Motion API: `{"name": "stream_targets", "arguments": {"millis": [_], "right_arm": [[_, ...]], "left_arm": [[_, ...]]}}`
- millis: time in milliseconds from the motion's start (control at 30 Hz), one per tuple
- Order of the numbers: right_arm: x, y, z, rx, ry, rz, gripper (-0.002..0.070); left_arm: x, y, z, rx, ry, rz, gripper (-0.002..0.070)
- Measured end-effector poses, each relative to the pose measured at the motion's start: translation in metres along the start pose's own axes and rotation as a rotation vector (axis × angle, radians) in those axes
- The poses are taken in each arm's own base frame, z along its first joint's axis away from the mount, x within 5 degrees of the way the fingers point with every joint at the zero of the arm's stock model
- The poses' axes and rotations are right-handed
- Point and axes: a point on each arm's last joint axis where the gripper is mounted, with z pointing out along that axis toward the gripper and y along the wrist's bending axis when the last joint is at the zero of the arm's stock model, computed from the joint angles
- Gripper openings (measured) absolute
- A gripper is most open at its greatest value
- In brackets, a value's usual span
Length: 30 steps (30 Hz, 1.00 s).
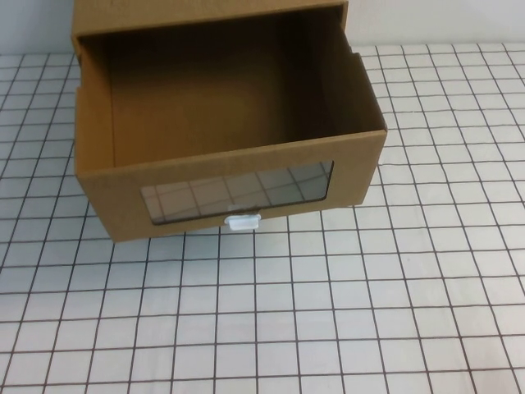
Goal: Open the shoe box
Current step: 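Pull the top drawer of the cardboard box fully open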
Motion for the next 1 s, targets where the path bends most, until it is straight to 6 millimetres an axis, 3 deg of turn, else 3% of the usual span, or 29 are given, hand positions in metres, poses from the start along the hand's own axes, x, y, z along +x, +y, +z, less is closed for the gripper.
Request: {"name": "stream_targets", "arguments": {"millis": [833, 1000], "right_arm": [[0.0034, 0.0004, -0.0001, -0.004, 0.037, 0.000, -0.0013], [0.0034, 0.0004, -0.0001, -0.004, 0.037, 0.000, -0.0013]], "left_arm": [[0.0000, 0.0000, 0.0000, 0.000, 0.000, 0.003, -0.0002], [0.0041, -0.0002, -0.0001, 0.004, 0.045, 0.154, -0.0002]]}}
